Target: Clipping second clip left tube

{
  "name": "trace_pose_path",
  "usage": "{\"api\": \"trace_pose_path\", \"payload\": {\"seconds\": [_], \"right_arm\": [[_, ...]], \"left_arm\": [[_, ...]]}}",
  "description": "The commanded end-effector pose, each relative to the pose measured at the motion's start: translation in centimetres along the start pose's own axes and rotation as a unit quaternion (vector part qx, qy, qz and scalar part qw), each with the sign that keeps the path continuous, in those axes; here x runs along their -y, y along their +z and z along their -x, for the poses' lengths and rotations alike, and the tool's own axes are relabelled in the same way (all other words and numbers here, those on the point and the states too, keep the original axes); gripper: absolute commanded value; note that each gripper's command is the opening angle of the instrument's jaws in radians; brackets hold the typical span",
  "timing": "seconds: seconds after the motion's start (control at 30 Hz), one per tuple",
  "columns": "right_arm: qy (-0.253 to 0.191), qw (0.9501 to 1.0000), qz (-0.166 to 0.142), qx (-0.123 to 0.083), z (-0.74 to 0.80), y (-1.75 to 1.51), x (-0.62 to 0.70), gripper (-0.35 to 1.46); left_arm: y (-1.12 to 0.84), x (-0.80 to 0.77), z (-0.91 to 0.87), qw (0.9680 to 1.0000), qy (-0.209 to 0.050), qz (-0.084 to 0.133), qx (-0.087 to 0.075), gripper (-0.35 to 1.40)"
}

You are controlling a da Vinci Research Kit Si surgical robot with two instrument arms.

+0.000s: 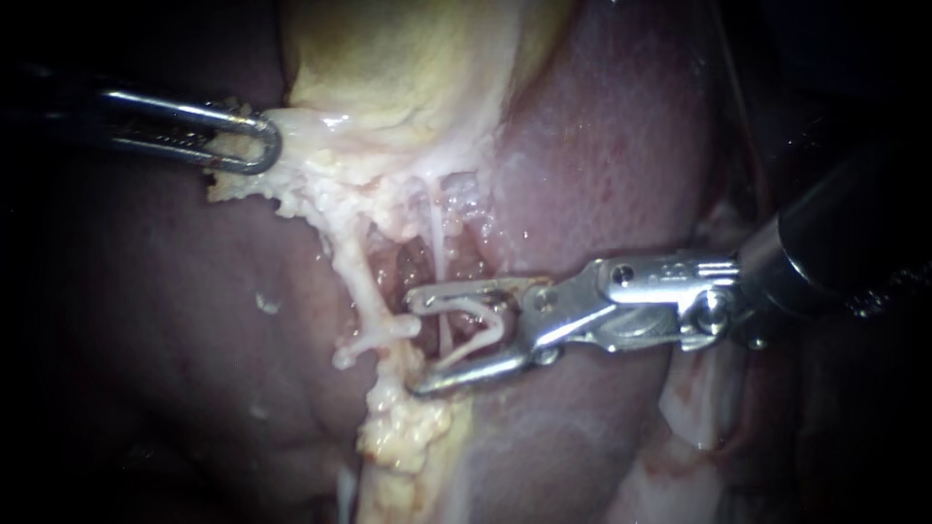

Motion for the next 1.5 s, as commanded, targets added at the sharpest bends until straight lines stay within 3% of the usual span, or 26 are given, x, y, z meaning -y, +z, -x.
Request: {"api": "trace_pose_path", "payload": {"seconds": [0.03, 0.37, 0.7, 0.83, 0.97, 1.5], "right_arm": [[0.004, 1.0, -0.002, -0.001, 0.02, 0.0, -0.03, 0.5], [0.023, 0.9996, -0.014, 0.0, 0.31, 0.03, -0.26, 0.5], [0.02, 0.9997, -0.011, -0.008, 0.41, 0.12, -0.4, 0.5], [0.018, 0.9995, -0.022, -0.015, 0.4, 0.22, -0.39, 0.5], [0.012, 0.9984, -0.054, -0.016, 0.36, 0.32, -0.37, 0.49], [0.035, 0.9979, -0.05, -0.024, 0.16, 0.62, -0.3, 0.49]], "left_arm": [[0.0, 0.0, 0.0, 1.0, 0.0, 0.0, 0.0, -0.35], [0.0, 0.0, 0.0, 1.0, 0.0, 0.0, 0.0, -0.35], [0.0, 0.0, 0.0, 1.0, 0.0, 0.0, 0.0, -0.35], [0.0, -0.01, 0.0, 1.0, 0.0, 0.0, 0.0, -0.35], [0.0, -0.01, 0.0, 1.0, 0.0, 0.0, 0.0, -0.35], [0.01, -0.02, 0.0, 1.0, 0.0, 0.0, 0.0, -0.35]]}}
